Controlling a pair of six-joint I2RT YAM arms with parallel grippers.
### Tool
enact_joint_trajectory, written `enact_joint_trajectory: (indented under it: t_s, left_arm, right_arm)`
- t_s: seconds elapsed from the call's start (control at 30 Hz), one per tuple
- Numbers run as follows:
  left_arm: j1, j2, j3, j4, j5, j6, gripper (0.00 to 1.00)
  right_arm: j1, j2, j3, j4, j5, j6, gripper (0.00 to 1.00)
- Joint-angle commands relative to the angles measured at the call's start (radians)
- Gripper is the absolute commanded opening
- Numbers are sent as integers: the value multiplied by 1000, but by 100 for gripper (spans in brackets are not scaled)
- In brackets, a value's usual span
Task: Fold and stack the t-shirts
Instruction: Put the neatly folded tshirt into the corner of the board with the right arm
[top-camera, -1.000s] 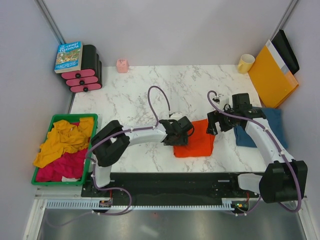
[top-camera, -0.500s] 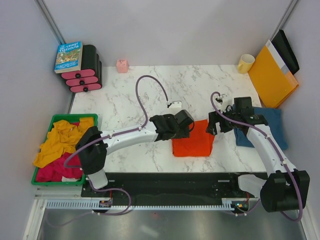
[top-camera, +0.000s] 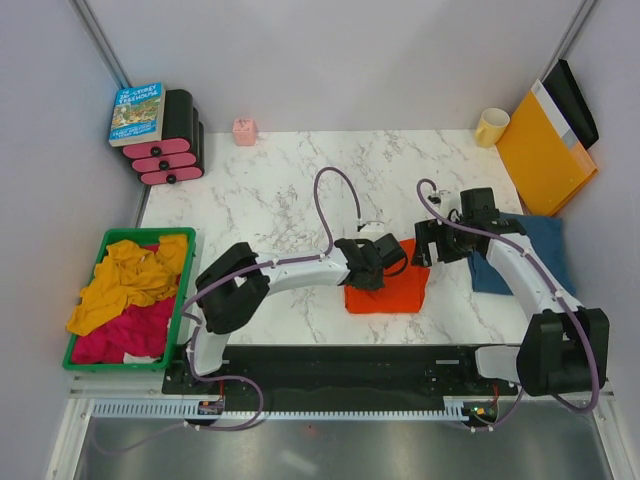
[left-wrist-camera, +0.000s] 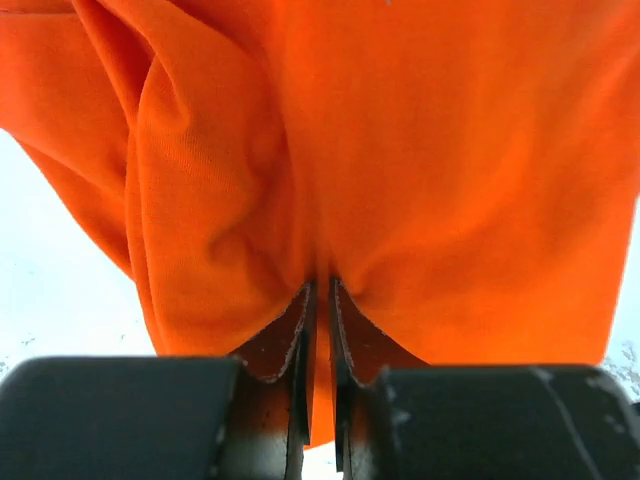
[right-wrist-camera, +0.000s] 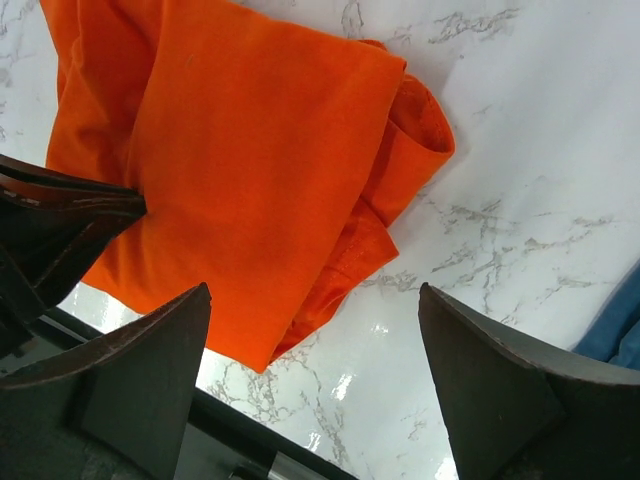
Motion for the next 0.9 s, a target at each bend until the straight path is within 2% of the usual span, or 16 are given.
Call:
enact_joint_trajectory:
  t_s: [0.0,0.4,0.87]
  left_arm:
    - [27,30,29,39,26,-25,13]
    - [112,74,-51,98,100,-71,9]
    - [154,271,193,87,195,-99,6]
  right_arm:
    - [-2,64,69,-9,-36,52,92]
    - [-13,246,95,-53,-118,59,91]
    - [-65,314,89,-7,-102,77,91]
